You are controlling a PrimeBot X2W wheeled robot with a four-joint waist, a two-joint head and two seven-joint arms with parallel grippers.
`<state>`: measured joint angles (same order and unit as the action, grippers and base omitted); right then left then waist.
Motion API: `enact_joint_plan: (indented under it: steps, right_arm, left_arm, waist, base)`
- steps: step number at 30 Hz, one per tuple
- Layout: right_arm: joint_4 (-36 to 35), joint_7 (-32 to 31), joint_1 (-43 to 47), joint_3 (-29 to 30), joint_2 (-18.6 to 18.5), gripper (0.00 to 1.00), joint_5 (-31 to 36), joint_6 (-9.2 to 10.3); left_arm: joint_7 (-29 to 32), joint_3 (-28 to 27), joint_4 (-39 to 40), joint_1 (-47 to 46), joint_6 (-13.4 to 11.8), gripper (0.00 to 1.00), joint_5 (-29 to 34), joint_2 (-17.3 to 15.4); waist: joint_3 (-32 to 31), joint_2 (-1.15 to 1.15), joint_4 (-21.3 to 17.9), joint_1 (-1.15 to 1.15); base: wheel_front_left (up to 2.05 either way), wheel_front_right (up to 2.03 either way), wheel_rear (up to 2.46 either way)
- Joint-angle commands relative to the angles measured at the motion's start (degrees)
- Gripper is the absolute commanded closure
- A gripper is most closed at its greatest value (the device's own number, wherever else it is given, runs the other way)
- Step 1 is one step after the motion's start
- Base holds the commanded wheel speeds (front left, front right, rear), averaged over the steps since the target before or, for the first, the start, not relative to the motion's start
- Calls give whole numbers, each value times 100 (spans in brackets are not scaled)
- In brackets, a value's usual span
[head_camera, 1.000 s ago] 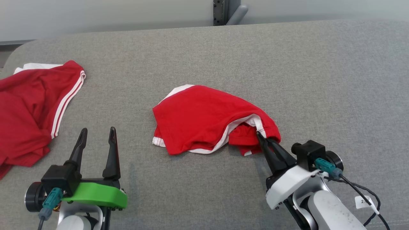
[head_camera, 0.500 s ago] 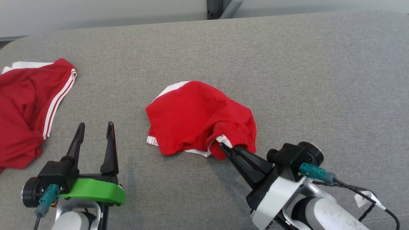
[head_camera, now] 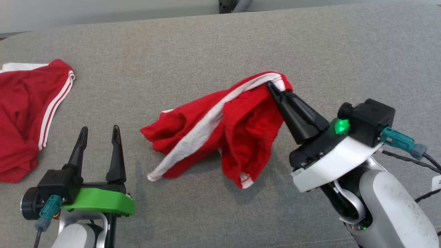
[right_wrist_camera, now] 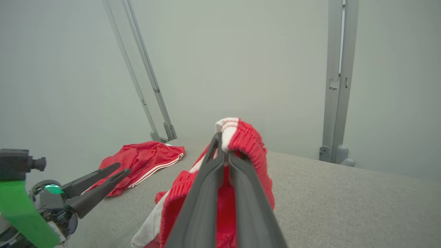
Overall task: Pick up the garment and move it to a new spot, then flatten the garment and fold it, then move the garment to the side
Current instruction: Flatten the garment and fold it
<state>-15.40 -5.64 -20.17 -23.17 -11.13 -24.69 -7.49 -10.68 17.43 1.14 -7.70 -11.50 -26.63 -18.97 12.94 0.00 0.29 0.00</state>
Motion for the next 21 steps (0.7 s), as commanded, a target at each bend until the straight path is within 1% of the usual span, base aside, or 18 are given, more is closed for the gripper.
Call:
enact_joint_plan:
  steps: [1,3,7,8,10,11,13,15,20,21]
  right_arm:
    - [184,50,231,260,-22,100,-43,0]
    - [455,107,390,602,-82,100,8,0]
    - [1178,253,612,1103,-110,100,-68,0]
    - [1178,253,612,1103,-110,100,-68,0]
    - [1588,374,588,1247,-159,100,-78,-1]
    - [1827,439,557,1323,-123,100,-168,0]
    - [2221,605,415,1381,-192,100,-135,-1]
    - [2574,786,303,1370,-159,100,-264,-1]
    - [3130,1140,76,1239,-220,100,-423,0]
    - [3198,1203,55,1198,-237,92,-442,0]
  left_arm:
    - [-17,4,30,-77,-45,0,-39,3]
    - [2,22,50,-104,-52,0,-29,10]
    - [18,42,37,-198,-1,0,-26,-24]
    - [18,42,37,-198,-1,0,-26,-24]
    - [36,59,47,-272,21,0,6,-38]
    - [35,76,49,-308,34,0,22,-44]
    - [45,100,53,-379,45,0,35,-49]
    - [42,115,29,-437,64,0,37,-58]
    - [-5,135,-41,-502,93,0,37,-68]
    - [-6,137,-62,-493,95,0,29,-67]
  waist:
    - [94,0,-45,0]
    - [171,0,-78,0]
    - [348,0,-163,0]
    - [348,0,-163,0]
    - [435,0,-190,0]
    - [470,0,-198,0]
    - [536,0,-202,0]
    - [580,0,-198,0]
    - [584,0,-185,0]
    - [565,0,-185,0]
  base:
    - [0,0,0]
    - [0,0,0]
    - [0,0,0]
    - [0,0,0]
    - [0,0,0]
    - [0,0,0]
    - [0,0,0]
    - [0,0,0]
    - [0,0,0]
    - [0,0,0]
